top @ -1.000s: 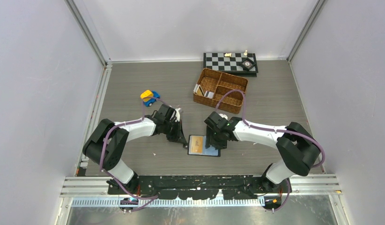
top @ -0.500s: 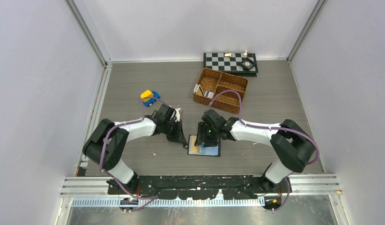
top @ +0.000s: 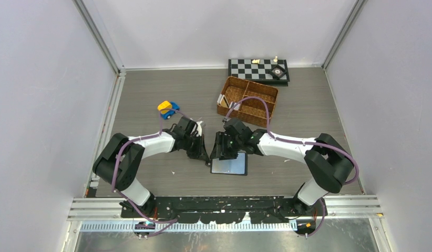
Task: Put the credit cards into the card holder
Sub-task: Turn over the card slot in the card holder.
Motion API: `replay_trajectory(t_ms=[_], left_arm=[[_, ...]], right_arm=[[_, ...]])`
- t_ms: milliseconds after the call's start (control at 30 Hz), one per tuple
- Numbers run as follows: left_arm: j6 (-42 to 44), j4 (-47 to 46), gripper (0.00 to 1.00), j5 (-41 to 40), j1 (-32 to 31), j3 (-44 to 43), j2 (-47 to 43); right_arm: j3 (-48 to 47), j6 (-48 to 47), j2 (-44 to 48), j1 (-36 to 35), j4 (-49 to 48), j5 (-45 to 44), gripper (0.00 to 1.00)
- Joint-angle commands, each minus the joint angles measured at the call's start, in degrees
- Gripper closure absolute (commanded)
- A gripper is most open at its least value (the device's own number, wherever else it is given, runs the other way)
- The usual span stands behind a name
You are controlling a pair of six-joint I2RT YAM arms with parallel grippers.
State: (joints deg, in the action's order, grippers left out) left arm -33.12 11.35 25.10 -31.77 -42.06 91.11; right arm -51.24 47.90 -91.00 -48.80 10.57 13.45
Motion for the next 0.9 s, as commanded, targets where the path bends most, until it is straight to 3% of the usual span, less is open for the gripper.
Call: replay_trajectory(t_ms=[0, 433, 500, 600, 733, 867], left_arm=[[-0.17, 0.74, 1.0, -2.05, -0.18, 0.93, -0.65], [0.63, 1.81, 1.0, -3.97, -0.13, 0.55, -2.47], [1.09, 2.7, 0.93, -5.12, -0.14, 0.33, -3.24], [1.88, 4.48, 0.72, -6.95, 0.23, -0.29, -4.84], [3.48, 7.1, 0.51, -8.72, 1.34, -2.91, -7.25], [5.67, 9.22, 0.38, -9.58, 3.0, -8.42, -7.5]], right_arm=[[-2.02, -1.31, 3.67, -0.42, -1.64, 0.2, 0.47], [-5.47, -4.12, 8.7, 1.49, 14.0, -17.14, 0.47], [-6.53, -5.69, 9.6, 3.55, 15.96, -17.29, 0.45], [-9.34, -9.75, 9.83, 8.18, 18.97, -16.33, 0.39], [-14.3, -14.11, 8.04, 16.02, 20.55, -11.8, 0.34], [-22.22, -16.74, 3.35, 20.71, 22.46, -10.67, 0.32]])
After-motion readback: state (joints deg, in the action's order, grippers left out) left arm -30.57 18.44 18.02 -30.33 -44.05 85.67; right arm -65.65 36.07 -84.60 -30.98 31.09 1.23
